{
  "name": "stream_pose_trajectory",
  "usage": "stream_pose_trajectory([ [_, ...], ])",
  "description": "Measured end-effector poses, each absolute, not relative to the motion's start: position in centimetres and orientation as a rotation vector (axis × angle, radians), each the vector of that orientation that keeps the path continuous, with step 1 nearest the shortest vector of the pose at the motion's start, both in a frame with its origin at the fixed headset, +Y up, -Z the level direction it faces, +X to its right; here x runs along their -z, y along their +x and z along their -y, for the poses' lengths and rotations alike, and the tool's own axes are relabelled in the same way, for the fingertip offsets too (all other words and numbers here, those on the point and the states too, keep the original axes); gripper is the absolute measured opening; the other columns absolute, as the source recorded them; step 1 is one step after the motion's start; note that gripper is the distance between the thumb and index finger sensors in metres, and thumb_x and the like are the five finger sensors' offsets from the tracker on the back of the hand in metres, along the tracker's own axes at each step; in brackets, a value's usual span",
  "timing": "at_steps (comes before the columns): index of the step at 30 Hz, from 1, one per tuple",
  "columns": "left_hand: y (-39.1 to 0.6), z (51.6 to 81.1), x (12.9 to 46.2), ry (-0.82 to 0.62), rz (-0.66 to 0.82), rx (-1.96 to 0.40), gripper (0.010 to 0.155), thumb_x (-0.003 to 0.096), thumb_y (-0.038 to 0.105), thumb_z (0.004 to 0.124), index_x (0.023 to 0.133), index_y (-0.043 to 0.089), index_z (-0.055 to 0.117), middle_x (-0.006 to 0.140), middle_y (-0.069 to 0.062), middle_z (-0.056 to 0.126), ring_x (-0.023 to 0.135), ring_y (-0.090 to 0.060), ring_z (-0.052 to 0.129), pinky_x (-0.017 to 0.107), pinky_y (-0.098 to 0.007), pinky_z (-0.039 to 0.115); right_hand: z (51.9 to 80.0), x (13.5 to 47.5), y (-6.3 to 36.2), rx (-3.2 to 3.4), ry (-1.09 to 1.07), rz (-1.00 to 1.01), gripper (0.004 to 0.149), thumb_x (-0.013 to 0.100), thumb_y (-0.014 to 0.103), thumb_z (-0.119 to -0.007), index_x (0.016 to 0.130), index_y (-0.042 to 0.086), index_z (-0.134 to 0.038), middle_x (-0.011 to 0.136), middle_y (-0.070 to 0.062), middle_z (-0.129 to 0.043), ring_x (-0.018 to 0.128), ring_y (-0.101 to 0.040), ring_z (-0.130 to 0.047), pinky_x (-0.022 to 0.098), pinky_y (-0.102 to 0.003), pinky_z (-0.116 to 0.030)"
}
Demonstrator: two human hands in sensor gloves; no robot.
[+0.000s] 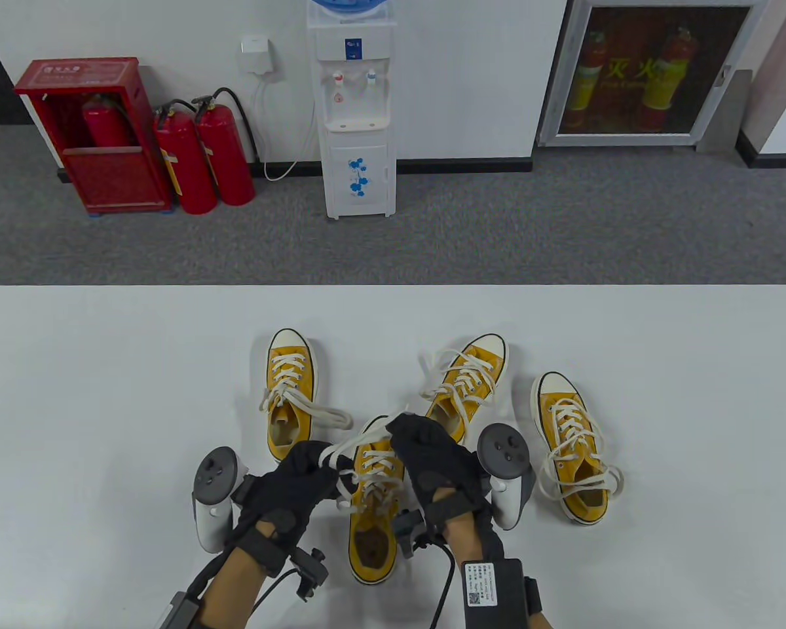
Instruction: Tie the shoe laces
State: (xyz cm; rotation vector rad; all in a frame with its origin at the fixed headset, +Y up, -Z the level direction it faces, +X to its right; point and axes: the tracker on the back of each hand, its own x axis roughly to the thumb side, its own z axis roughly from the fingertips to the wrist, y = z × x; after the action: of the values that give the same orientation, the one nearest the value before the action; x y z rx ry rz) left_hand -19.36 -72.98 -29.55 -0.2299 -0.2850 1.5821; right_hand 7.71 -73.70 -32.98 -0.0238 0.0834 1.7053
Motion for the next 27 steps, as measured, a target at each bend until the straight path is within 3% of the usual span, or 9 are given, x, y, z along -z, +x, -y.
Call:
stream_pose_trajectory([
  [8,-19.6,73.1,29.6,-0.234,0.267,-1.617,0.038,0.0479,0.04,0.082,0.084,0.033,0.071,0.087,0.001,0.091,0.073,-0.027,0.103,0.063,-0.062,0.074,73.7,33.1,8.4,-1.723,-0.066,-0.059,0.043,0.044,0.045,-0.086,0.078,0.019,-0.086,0.104,-0.012,-0.055,0.077,-0.03,-0.078,0.065,-0.06,-0.053],
  [16,-19.6,73.1,29.6,-0.232,0.266,-1.62,0.038,0.0475,0.038,0.082,0.083,0.033,0.07,0.086,0.002,0.09,0.069,-0.026,0.104,0.062,-0.061,0.076,73.2,33.0,8.7,-1.766,-0.077,0.012,0.049,0.044,0.041,-0.085,0.088,0.02,-0.08,0.106,-0.012,-0.05,0.077,-0.03,-0.077,0.065,-0.059,-0.053],
  [22,-19.4,73.0,29.6,-0.226,0.283,-1.559,0.038,0.0469,0.037,0.083,0.082,0.032,0.071,0.085,0.001,0.091,0.061,-0.023,0.106,0.058,-0.059,0.079,71.9,32.6,6.7,-1.851,0.132,-0.002,0.055,0.044,0.036,-0.086,0.096,0.024,-0.075,0.11,-0.01,-0.044,0.091,-0.036,-0.065,0.068,-0.065,-0.044],
  [27,-19.2,73.0,29.5,-0.23,0.302,-1.528,0.038,0.0467,0.036,0.084,0.082,0.032,0.07,0.085,0.001,0.09,0.05,-0.019,0.106,0.053,-0.056,0.082,71.1,31.9,4.8,-1.944,0.251,-0.039,0.055,0.043,0.036,-0.087,0.097,0.025,-0.076,0.112,-0.009,-0.044,0.096,-0.039,-0.06,0.069,-0.068,-0.04],
])
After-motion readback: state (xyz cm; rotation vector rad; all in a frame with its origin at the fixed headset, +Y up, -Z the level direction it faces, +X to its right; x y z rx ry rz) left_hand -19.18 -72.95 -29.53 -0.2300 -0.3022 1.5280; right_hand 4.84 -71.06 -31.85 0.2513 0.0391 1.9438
